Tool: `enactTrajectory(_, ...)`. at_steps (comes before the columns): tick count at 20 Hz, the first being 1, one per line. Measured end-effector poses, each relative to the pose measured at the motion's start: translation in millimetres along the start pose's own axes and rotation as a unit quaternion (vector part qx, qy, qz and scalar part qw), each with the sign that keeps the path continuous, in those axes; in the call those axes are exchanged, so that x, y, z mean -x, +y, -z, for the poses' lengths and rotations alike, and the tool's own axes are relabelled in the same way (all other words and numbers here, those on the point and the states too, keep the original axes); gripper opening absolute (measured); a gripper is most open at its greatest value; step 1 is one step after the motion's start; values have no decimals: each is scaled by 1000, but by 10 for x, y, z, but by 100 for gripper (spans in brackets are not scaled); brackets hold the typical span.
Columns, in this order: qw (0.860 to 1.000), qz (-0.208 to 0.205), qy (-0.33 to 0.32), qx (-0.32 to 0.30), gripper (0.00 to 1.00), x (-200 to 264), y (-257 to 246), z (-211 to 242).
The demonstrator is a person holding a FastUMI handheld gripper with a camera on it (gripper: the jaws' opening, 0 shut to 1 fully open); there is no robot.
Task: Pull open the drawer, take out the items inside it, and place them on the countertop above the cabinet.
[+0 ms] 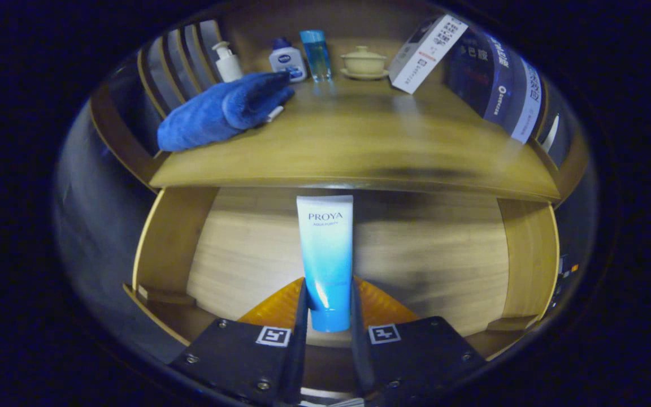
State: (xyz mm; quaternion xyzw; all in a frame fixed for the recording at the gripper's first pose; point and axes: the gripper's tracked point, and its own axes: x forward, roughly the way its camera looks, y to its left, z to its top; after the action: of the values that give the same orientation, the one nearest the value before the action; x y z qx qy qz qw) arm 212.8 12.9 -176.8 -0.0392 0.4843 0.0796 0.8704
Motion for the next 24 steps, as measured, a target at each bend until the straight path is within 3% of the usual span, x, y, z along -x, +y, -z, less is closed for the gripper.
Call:
enactTrajectory(8,992,-52,-110,10,35,414,290,18)
enactTrajectory(13,974,-59,-218,-2,36,708,337,-352)
enactTrajectory(19,949,-26,-312,-35,35,752,212,-1077)
enactTrajectory(24,955,39,-286,-66,35,211,-149,-1412)
